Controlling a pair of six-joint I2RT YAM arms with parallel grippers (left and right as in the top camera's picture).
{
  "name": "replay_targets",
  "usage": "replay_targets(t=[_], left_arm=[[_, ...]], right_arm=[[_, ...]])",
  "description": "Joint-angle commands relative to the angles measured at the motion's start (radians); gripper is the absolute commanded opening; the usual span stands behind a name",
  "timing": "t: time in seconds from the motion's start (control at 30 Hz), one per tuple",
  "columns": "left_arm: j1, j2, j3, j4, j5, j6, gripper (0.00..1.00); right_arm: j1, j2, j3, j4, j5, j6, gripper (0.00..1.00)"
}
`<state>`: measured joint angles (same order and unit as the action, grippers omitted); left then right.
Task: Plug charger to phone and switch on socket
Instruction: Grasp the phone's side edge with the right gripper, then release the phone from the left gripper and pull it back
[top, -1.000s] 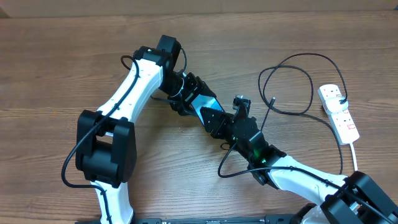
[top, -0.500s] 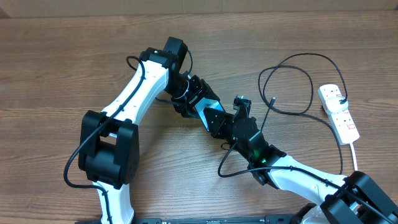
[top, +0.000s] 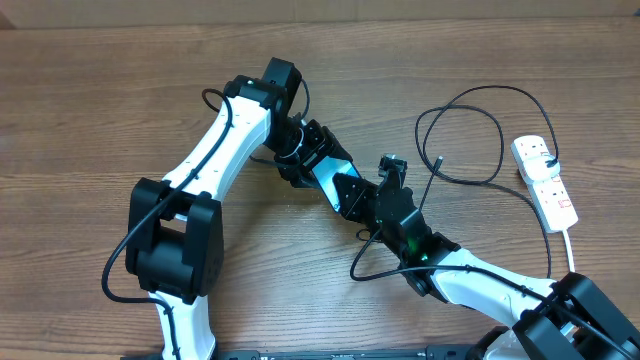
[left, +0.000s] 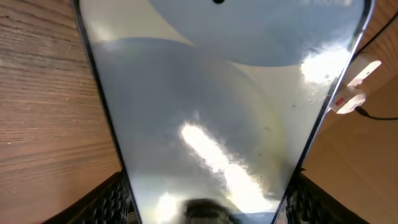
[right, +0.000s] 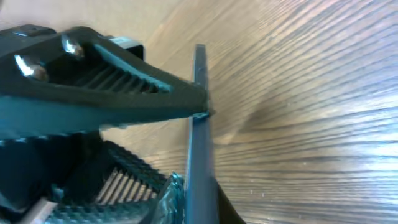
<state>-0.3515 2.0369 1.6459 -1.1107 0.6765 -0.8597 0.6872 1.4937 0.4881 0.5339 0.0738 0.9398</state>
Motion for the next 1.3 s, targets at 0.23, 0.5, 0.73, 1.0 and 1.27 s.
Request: replay_targets(t=[0.23, 0.5, 0.73, 1.0, 1.27], left_arm=[[-0.010, 0.003, 0.018, -0.010, -0.008, -0.001, 0.60], [-0.010, 0.003, 0.018, -0.010, -0.031, -0.001, 0.64], [-0.008, 0.003, 0.018, 0.008, -0.030, -0.002, 0.80], [-0.002, 0.003, 0.019, 0.096, -0.029, 0.040, 1.00], [0.053, 0.002, 0.097, 0.084, -0.029, 0.188, 1.00]], right_arm=[[0.012, -0.008, 0.021, 0.034, -0.042, -0.050, 0.04], [0.012, -0.008, 0.021, 0.034, -0.042, -0.050, 0.04], [0.012, -0.008, 0.021, 0.034, -0.042, -0.048, 0.04], [0.012, -0.008, 0.021, 0.008, -0.043, 0.070, 0.04], [0.012, -0.008, 0.020, 0.004, -0.094, 0.211, 0.04]])
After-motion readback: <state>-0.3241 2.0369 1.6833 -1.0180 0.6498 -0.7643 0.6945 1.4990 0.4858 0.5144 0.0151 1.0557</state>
